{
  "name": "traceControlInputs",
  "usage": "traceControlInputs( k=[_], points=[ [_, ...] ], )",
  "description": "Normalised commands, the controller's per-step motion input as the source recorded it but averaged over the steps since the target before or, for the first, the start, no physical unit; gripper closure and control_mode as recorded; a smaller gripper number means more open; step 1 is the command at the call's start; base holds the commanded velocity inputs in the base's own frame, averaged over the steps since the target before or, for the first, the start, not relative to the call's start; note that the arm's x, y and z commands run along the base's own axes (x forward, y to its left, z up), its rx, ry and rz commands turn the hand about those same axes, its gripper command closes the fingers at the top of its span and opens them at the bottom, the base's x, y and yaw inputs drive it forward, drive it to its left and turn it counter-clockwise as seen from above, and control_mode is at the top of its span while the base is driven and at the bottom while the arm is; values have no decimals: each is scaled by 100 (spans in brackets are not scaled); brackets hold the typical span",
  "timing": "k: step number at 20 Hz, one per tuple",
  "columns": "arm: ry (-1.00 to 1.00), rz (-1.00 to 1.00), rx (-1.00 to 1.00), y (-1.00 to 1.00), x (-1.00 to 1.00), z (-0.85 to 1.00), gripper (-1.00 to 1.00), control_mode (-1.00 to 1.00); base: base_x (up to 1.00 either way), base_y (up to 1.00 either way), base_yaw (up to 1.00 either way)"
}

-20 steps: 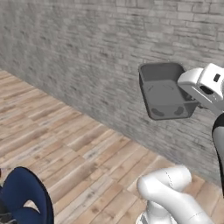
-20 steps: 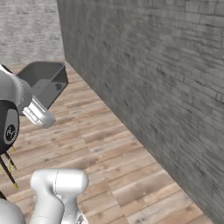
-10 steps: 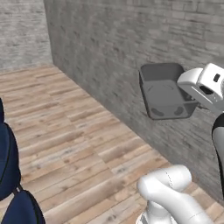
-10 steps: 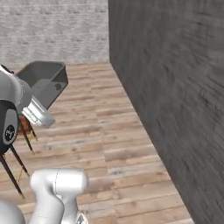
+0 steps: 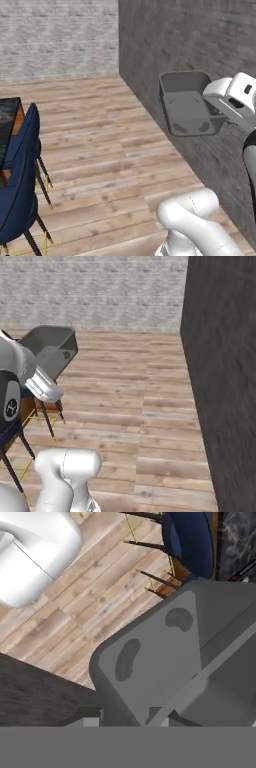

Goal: Retrieve the tupperware and aluminum foil from the cabinet and place them on the dining counter near the plate with cucumber and onion to prepare for storing leftovers.

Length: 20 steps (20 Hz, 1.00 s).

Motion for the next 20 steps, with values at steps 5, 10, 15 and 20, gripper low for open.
traceControlInputs(
  k=[5,10,15,20],
  points=[
    [0,0,0,0,0,0,100,100,100,-38,51],
    [0,0,0,0,0,0,100,100,100,-40,51],
    [0,0,0,0,0,0,100,100,100,-41,50],
    [0,0,0,0,0,0,100,100,100,-41,51]
  ],
)
